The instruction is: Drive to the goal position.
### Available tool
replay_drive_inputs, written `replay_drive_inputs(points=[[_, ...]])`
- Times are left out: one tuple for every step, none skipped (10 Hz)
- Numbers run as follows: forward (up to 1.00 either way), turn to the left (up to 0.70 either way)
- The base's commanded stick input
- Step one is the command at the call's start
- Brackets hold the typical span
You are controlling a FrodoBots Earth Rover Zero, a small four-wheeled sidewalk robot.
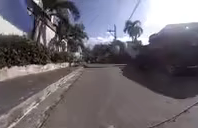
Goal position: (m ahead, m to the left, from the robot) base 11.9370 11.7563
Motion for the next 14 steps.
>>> replay_drive_inputs(points=[[0.70,-0.03],[0.70,-0.03],[0.70,-0.03],[0.70,-0.03],[0.70,-0.03],[0.70,-0.03],[0.70,-0.03],[0.70,-0.03],[0.70,-0.03],[0.70,-0.03],[0.70,-0.03],[0.70,-0.03],[0.70,-0.03],[0.70,-0.23]])
